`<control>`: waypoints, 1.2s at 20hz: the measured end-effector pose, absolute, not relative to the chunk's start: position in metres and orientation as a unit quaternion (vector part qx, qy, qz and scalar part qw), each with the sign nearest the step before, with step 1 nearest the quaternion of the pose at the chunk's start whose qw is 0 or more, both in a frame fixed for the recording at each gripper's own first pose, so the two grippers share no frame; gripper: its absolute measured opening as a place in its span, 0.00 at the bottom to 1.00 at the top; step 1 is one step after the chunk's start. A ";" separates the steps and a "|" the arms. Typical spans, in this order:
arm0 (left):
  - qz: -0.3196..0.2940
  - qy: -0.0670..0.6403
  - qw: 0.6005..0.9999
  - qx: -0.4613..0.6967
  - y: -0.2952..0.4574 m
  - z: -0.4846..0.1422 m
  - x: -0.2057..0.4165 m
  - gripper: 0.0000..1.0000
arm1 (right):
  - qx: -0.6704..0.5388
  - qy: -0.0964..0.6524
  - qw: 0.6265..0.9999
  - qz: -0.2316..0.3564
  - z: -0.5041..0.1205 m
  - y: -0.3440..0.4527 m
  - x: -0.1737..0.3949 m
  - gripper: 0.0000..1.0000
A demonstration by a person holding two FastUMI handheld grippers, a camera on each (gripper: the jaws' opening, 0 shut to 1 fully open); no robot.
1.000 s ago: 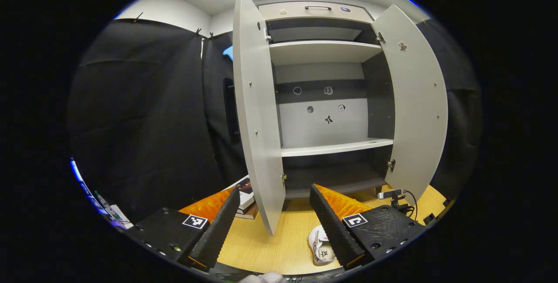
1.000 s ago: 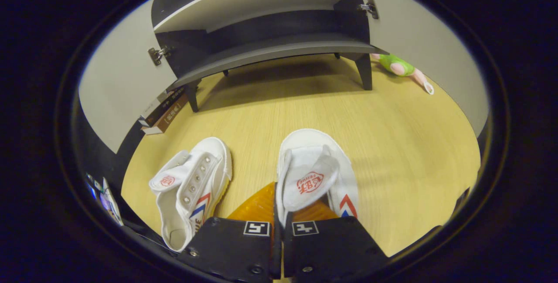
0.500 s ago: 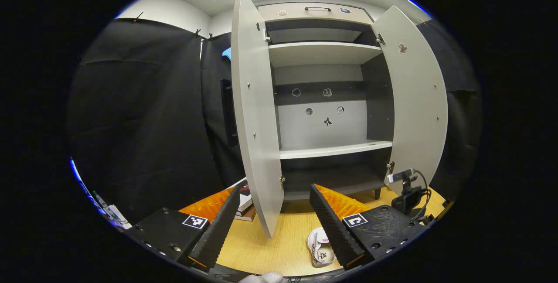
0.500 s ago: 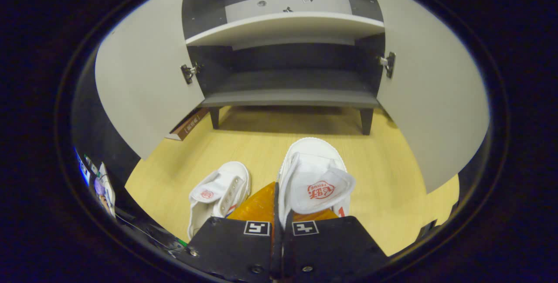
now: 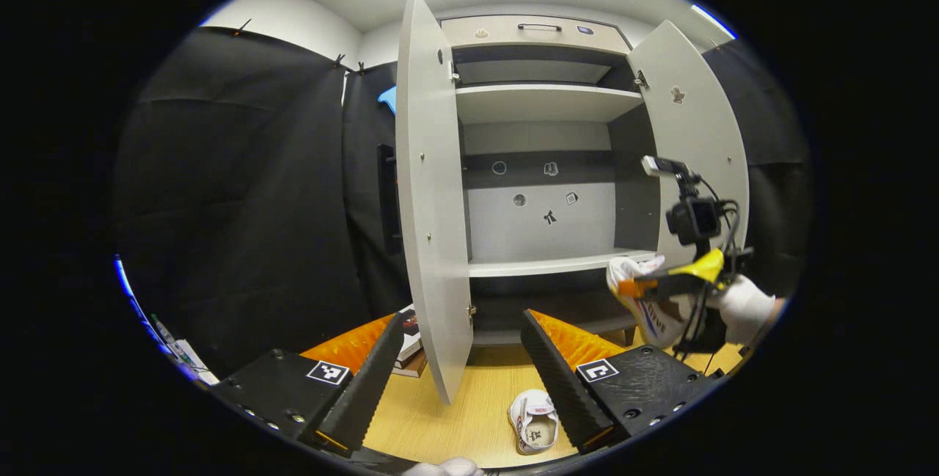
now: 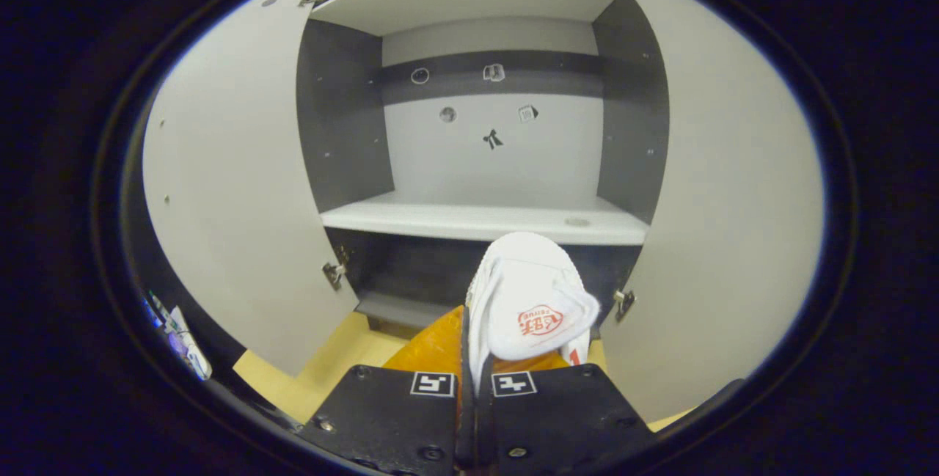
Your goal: Grab one shoe with the right hand and put it into the shoe cabinet, grab the other shoe with the left hand and put it into the shoe cabinet; then close the right door with the right hand and the left door with the left hand.
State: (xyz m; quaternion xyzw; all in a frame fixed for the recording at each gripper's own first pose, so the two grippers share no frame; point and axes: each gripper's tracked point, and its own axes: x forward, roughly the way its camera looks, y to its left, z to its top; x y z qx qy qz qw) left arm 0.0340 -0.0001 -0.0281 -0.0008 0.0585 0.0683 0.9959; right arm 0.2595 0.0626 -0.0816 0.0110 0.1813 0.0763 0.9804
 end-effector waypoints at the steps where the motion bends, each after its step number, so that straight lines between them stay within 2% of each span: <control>1: 0.073 0.060 0.996 -0.001 0.000 -0.030 0.034 0.96 | 0.010 0.173 0.982 0.074 -0.067 0.062 0.275 0.06; 6: 0.082 0.066 0.994 -0.020 -0.010 -0.033 0.037 0.96 | -0.005 0.139 0.988 0.070 -0.011 0.063 0.349 0.06; 12: 0.100 0.058 0.993 -0.013 -0.009 -0.022 0.044 0.96 | -0.012 0.146 0.988 0.055 0.013 0.059 0.435 0.06; 16: 0.103 0.063 0.993 -0.016 -0.011 -0.023 0.049 0.96 | -0.011 0.197 0.979 0.052 -0.014 0.062 0.479 0.06; 21: 0.104 0.060 0.993 -0.023 -0.009 -0.019 0.053 0.96 | -0.005 0.299 0.954 0.036 -0.043 0.060 0.498 0.06; 24: 0.098 0.060 0.993 -0.034 -0.010 -0.015 0.052 1.00 | 0.017 0.361 0.931 0.047 -0.063 0.066 0.500 0.11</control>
